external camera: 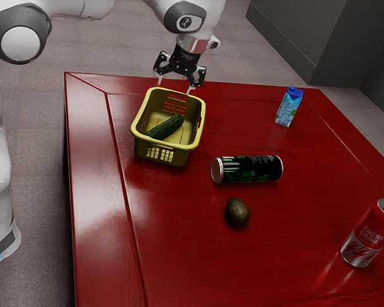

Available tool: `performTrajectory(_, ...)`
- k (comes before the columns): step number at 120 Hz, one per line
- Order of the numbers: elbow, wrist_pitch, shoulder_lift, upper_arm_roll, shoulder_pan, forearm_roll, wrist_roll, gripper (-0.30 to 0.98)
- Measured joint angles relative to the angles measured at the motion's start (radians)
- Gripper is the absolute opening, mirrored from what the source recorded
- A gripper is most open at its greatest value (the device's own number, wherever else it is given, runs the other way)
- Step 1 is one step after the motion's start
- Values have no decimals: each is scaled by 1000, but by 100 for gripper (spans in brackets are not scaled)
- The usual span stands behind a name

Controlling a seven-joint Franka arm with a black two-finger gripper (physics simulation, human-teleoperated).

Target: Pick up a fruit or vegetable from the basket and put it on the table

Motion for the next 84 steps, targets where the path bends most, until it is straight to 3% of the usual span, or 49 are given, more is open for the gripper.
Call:
performTrajectory(25, -154, 81, -103, -50, -54, -68, 92, 68)
performTrajectory(39, -184, 124, -109, -49, -23, -96, 131, 68)
performTrajectory(84, -178, 225, -29, -44, 97, -68, 223, 68)
